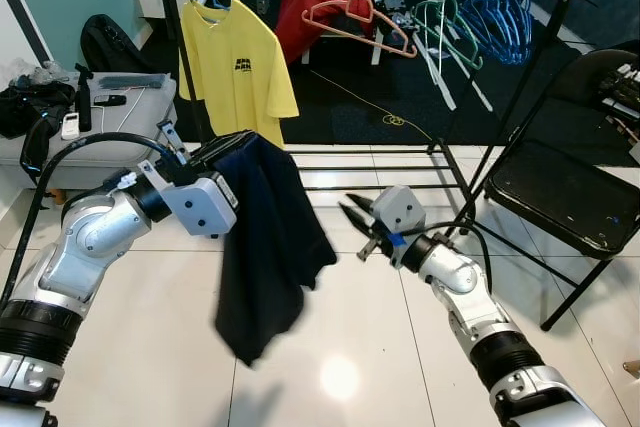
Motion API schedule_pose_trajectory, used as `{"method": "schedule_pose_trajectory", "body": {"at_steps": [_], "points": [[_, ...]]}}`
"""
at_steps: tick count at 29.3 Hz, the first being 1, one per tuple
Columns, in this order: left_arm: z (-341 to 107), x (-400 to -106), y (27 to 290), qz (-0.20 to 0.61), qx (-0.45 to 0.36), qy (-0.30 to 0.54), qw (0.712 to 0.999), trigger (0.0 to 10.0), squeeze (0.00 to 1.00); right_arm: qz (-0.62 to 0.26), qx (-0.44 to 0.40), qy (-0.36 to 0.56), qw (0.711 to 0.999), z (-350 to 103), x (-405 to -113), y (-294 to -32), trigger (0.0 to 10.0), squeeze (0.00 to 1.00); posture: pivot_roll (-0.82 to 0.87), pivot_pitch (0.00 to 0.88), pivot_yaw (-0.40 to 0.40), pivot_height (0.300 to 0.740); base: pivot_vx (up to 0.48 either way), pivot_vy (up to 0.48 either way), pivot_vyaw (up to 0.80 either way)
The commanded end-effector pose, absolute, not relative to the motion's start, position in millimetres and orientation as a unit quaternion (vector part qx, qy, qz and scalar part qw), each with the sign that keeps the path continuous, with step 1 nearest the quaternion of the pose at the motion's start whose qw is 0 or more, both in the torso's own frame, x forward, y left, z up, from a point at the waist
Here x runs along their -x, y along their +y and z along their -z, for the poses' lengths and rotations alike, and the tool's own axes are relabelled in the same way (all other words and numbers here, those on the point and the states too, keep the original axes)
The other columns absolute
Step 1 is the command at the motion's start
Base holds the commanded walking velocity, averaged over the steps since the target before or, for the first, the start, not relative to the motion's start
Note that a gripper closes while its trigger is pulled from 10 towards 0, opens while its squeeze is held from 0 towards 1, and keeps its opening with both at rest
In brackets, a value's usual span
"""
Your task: Hang hanger
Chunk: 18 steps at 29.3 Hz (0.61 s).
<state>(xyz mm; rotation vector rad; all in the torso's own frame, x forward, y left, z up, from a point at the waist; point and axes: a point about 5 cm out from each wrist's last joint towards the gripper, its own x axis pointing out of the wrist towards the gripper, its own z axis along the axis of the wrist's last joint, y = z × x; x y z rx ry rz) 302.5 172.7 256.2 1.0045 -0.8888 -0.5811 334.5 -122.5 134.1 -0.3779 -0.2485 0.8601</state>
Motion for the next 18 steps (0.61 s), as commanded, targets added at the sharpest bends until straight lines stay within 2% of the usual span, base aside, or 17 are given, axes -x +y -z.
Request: {"method": "schedule_pose_trajectory", "body": {"at_steps": [1,13,18], "points": [[-270.7,-298.6,170.9,0.259,-0.456,-0.434,0.732,0.0,0.0,-0.436,0.163,-0.113,0.878,-128.6,-331.7,-120.1,10.0,1.0,-0.02,0.125,-0.01,0.74,0.0,0.0,0.0],[-272.6,-295.8,167.1,0.265,-0.453,-0.448,0.724,0.0,0.0,-0.421,0.109,-0.116,0.893,-132.2,-338.6,-122.1,10.0,1.0,-0.01,0.128,-0.012,0.74,0.0,0.0,0.0],[-272.7,-295.2,165.2,0.271,-0.453,-0.45,0.72,0.0,0.0,-0.433,0.094,-0.108,0.89,-130.5,-338.7,-125.6,10.0,1.0,-0.01,0.131,-0.009,0.74,0.0,0.0,0.0]]}}
